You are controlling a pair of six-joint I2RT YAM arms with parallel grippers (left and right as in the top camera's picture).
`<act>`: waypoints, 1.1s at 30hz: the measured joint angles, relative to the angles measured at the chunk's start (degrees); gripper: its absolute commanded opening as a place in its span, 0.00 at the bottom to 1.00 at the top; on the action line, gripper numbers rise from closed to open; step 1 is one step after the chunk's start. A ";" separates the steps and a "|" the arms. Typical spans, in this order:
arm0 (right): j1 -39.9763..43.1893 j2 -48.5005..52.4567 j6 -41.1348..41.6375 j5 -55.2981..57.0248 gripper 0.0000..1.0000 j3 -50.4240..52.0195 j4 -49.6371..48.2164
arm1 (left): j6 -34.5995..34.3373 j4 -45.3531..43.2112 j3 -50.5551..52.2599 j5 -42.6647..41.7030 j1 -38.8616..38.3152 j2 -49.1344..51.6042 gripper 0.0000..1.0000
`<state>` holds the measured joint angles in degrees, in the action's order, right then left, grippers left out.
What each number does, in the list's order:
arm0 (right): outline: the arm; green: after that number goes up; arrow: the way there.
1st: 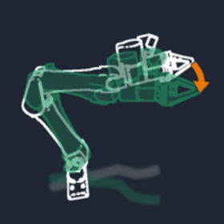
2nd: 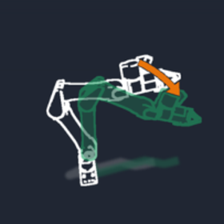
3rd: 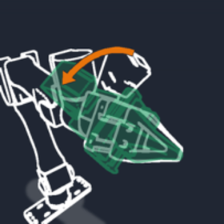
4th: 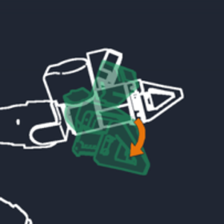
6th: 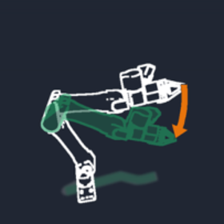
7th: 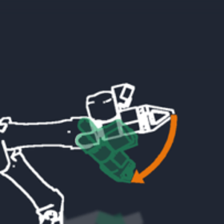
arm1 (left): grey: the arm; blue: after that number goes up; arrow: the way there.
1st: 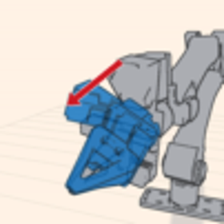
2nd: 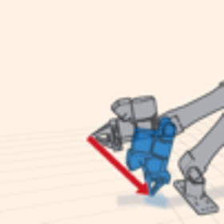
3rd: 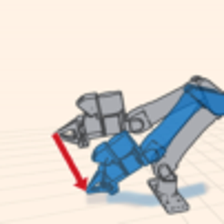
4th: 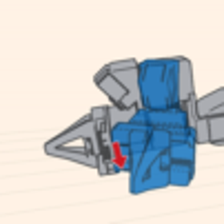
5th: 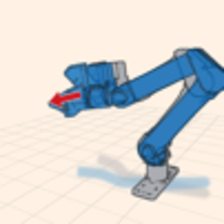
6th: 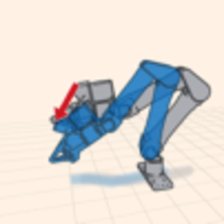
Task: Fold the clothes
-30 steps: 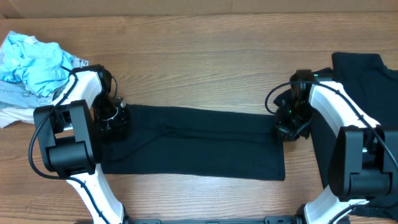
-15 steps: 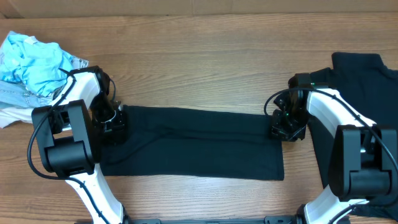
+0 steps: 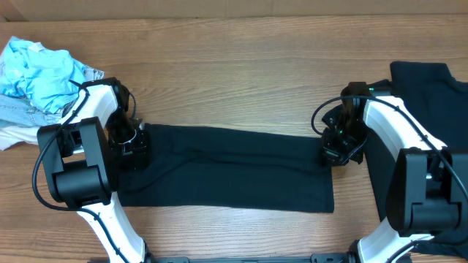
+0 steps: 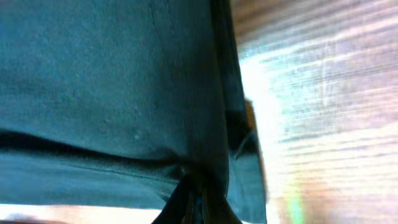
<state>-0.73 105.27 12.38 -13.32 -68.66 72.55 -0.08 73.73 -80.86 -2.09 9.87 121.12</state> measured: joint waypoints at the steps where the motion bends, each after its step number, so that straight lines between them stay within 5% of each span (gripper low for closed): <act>1: 0.00 0.00 0.00 0.00 0.04 0.00 0.26 | 0.00 0.02 0.00 0.02 0.00 0.00 0.39; 5: 0.00 0.00 0.61 0.52 0.04 0.79 -0.70 | 0.00 2.16 -0.04 0.13 0.02 0.00 0.40; 10: 0.00 0.00 1.79 2.45 0.04 4.48 -5.25 | 0.28 6.73 -1.09 -0.02 0.04 0.00 0.65; 15: 0.00 0.00 3.04 3.28 0.04 6.21 -7.23 | 1.11 8.28 -1.70 -1.66 0.04 0.00 0.72; 27: 0.00 0.00 3.76 3.54 0.04 6.21 -7.93 | 1.49 0.33 0.70 -3.26 0.04 0.00 0.64; 33: 0.00 0.00 3.89 3.76 0.04 6.21 -7.78 | 2.27 5.29 0.22 -6.64 0.70 -0.04 0.58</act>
<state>-0.73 105.27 16.27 -9.56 -62.46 64.77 2.20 79.02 -80.64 -8.73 10.57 121.08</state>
